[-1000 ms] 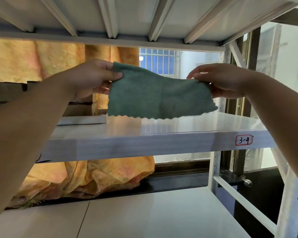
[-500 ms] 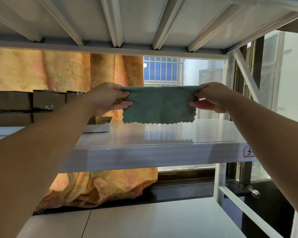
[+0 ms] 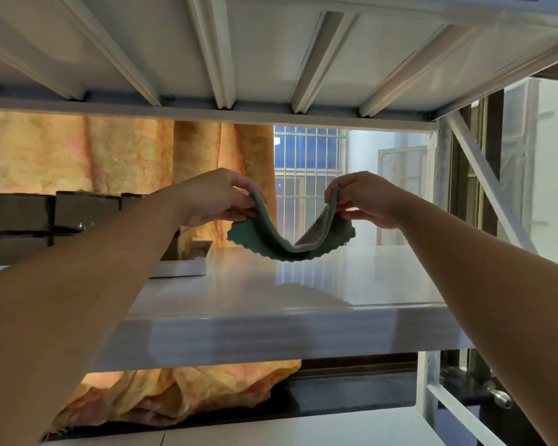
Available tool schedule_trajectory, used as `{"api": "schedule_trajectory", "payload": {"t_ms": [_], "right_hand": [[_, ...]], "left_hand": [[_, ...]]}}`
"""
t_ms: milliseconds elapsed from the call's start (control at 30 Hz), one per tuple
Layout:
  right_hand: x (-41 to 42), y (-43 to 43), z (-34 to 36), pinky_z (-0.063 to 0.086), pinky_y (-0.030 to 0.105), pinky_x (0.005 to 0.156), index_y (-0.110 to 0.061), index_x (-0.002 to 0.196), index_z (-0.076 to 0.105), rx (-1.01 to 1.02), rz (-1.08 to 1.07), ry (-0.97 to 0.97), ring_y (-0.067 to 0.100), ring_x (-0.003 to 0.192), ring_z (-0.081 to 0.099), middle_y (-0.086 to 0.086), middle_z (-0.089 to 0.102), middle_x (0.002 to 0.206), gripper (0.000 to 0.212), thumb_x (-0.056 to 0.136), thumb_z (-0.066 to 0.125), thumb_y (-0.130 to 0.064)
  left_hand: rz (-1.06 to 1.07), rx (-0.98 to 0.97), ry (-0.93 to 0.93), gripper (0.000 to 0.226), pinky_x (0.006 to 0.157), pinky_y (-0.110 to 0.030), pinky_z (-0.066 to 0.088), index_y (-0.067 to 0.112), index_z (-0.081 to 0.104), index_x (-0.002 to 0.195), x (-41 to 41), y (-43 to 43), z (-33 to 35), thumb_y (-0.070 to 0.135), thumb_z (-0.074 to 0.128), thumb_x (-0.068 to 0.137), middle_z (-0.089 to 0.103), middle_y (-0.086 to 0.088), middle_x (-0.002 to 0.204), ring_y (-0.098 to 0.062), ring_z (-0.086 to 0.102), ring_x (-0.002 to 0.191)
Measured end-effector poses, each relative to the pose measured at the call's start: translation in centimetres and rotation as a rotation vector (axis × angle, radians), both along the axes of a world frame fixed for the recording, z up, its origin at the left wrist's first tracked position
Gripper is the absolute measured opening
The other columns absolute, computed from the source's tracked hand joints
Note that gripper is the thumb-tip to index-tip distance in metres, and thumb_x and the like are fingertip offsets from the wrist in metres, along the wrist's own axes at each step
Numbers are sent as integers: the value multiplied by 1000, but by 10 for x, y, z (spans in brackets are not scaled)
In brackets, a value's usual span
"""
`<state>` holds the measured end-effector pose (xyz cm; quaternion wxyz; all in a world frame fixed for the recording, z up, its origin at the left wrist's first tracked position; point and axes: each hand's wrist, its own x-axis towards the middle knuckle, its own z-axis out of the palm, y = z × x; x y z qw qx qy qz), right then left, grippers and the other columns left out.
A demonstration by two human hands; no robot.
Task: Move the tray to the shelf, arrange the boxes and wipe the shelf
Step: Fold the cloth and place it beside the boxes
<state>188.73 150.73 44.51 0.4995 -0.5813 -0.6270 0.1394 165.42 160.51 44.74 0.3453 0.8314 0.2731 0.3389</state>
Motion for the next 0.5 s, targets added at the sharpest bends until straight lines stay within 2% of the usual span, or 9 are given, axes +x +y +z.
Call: {"api": "schedule_trajectory", "payload": {"t_ms": [133, 267, 333, 433, 500], "right_hand": [[-7, 15, 16, 46, 25, 72, -10, 73, 60, 14, 115, 79, 14, 73, 55, 3, 55, 75, 26, 88, 44, 5], [-6, 31, 28, 47, 27, 68, -14, 72, 60, 55, 353, 402, 17, 70, 56, 4, 57, 76, 23, 87, 51, 2], [-1, 41, 32, 48, 21, 61, -14, 74, 62, 136, 260, 465, 16, 69, 58, 6, 59, 81, 30, 87, 48, 9], [8, 54, 31, 50, 16, 47, -16, 86, 59, 237, 54, 545, 12, 62, 57, 5, 56, 83, 30, 92, 41, 7], [14, 65, 27, 58, 20, 60, -18, 86, 52, 235, 20, 525, 13, 70, 60, 3, 56, 85, 24, 95, 42, 2]], "left_hand": [[6, 31, -49, 15, 89, -32, 53, 15, 64, 97, 14, 2, 8, 7, 51, 96, 64, -12, 112, -21, 64, 101], [31, -28, -306, 20, 75, -28, 57, 20, 59, 115, 25, 16, 17, 20, 48, 99, 61, -3, 106, -19, 65, 95], [127, -35, -492, 27, 64, -25, 56, 20, 55, 124, 27, 29, 18, 25, 45, 100, 59, 1, 99, -14, 63, 85], [358, 50, -680, 26, 60, -24, 54, 22, 54, 122, 26, 49, 13, 27, 40, 100, 54, 0, 98, -12, 54, 77], [418, 84, -701, 22, 60, -24, 54, 25, 54, 116, 25, 55, 11, 28, 38, 101, 51, -2, 103, -15, 53, 84]]}}
